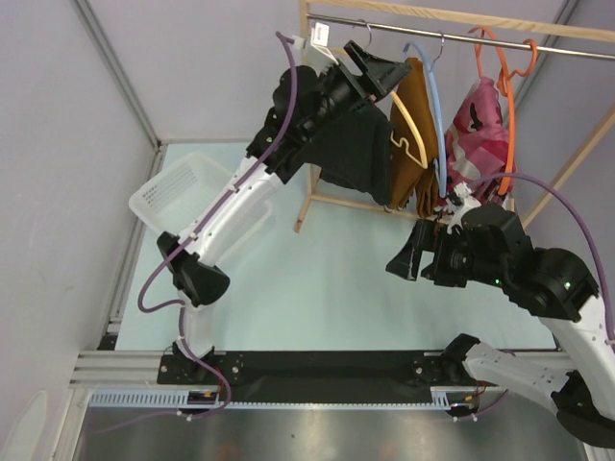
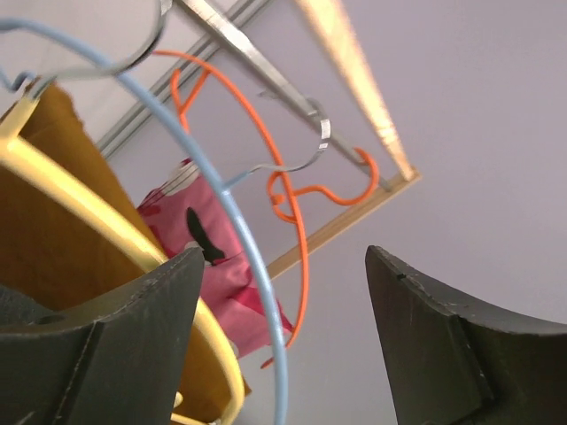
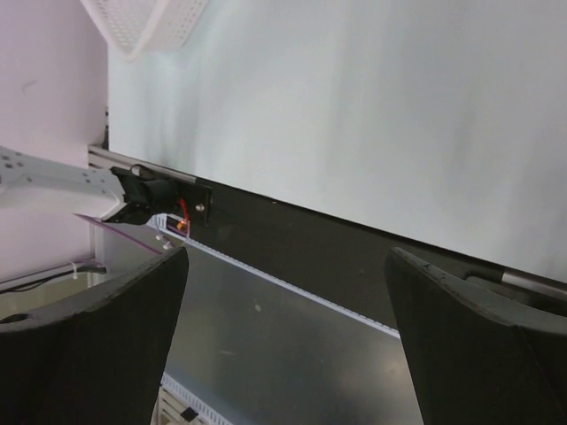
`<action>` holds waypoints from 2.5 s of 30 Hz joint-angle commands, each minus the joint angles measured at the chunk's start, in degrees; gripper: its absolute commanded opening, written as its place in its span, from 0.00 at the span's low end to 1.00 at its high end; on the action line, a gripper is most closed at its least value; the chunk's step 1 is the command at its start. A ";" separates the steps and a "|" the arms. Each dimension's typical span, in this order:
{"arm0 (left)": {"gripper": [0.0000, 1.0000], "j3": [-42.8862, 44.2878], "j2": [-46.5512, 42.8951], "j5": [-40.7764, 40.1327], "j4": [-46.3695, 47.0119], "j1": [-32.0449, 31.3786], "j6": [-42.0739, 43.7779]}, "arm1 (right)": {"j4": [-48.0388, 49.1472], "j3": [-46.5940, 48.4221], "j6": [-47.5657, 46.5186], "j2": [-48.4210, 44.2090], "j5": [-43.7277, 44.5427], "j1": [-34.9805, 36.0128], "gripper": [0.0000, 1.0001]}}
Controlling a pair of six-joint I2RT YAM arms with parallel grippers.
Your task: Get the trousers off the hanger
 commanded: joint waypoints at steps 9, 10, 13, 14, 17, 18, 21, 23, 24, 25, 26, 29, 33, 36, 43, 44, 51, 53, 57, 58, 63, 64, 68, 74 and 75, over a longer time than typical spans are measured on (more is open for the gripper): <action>0.81 -12.45 -10.90 -10.63 2.48 -5.69 3.98 | -4.04 2.98 2.91 -5.08 -0.08 -0.25 1.00; 0.82 -13.60 -11.86 -11.51 2.92 -5.69 4.25 | -4.04 3.15 3.00 -5.08 -0.08 -0.25 1.00; 0.85 -17.13 -13.98 -13.80 3.98 -5.69 4.77 | -4.22 3.07 3.44 -5.43 -0.43 -0.16 1.00; 0.85 -16.78 -13.37 -13.98 3.98 -5.69 4.69 | -4.22 2.98 3.53 -5.52 -0.52 -0.25 1.00; 0.86 -12.76 -10.74 -13.28 3.11 -5.34 3.29 | -3.96 3.59 3.70 -5.52 -1.05 -0.25 1.00; 0.85 -11.43 -8.64 -12.49 2.32 -5.07 2.76 | -3.95 4.03 3.70 -5.52 -1.14 -0.25 1.00; 0.83 -6.86 -4.86 -12.83 1.18 -4.72 1.53 | -4.04 5.17 3.70 -5.52 -0.96 -0.25 1.00; 0.81 -5.01 -3.97 -13.19 0.47 -4.20 0.04 | -4.30 5.53 3.79 -5.78 -0.61 -0.25 1.00; 0.80 -4.83 -3.62 -13.27 0.47 -4.02 -0.49 | -4.39 5.79 3.97 -5.78 -0.35 -0.25 1.00; 0.79 -4.65 -3.18 -13.54 0.38 -3.84 -0.85 | -4.48 5.79 4.32 -6.05 -0.35 -0.25 1.00; 0.78 -4.39 -3.17 -13.71 0.12 -3.75 -1.02 | -4.66 5.79 4.49 -6.22 -0.35 -0.25 1.00; 0.77 -5.17 -3.87 -13.37 -0.15 -3.75 -0.85 | -5.01 5.61 5.20 -7.45 0.00 -0.16 1.00; 0.76 -8.94 -6.24 -13.18 -0.06 -3.75 -0.67 | -5.62 5.53 5.64 -8.33 0.88 -0.25 1.00; 0.75 -12.99 -8.09 -15.03 1.42 -3.75 -1.11 | -5.62 5.88 5.99 -8.25 0.97 -0.16 1.00; 0.72 -7.05 -3.36 -14.33 1.08 -2.61 -2.52 | -5.80 7.37 5.37 -7.28 0.88 -0.07 1.00; 0.70 -6.07 -2.57 -13.72 0.82 -2.18 -2.78 | -5.89 7.72 5.37 -7.10 0.88 -0.16 1.00; 0.60 -3.77 0.87 -12.22 1.87 -1.56 -6.30 | -5.89 9.13 5.64 -6.93 2.64 -0.16 1.00; 0.57 -3.51 1.13 -12.31 1.87 -1.56 -6.47 | -5.89 9.57 5.64 -6.66 2.56 -0.16 1.00; 0.48 -3.16 1.83 -11.44 2.66 -1.38 -7.87 | -5.89 9.66 5.81 -6.49 2.29 -0.16 1.00; 0.40 -2.55 2.27 -10.91 3.10 -1.29 -8.05 | -5.89 9.57 5.73 -6.57 2.64 -0.16 1.00; 0.14 -0.69 2.19 -6.69 3.72 -0.94 -7.45 | -5.54 9.66 5.46 -5.79 2.12 -0.25 1.00; 0.06 -0.78 2.01 -5.99 4.24 -0.85 -6.83 | -5.45 9.57 5.46 -5.70 1.77 -0.25 1.00; 0.01 -1.22 1.22 -0.55 4.77 0.11 -1.65 | -5.01 10.01 4.76 -5.00 1.68 -0.16 1.00; 0.00 -2.71 0.87 9.46 10.38 2.83 3.19 | -5.45 10.01 4.15 -4.20 1.50 -0.16 1.00; 0.00 -3.50 0.87 10.88 11.79 3.62 3.28 | -5.45 9.84 4.23 -4.20 1.59 -0.16 1.00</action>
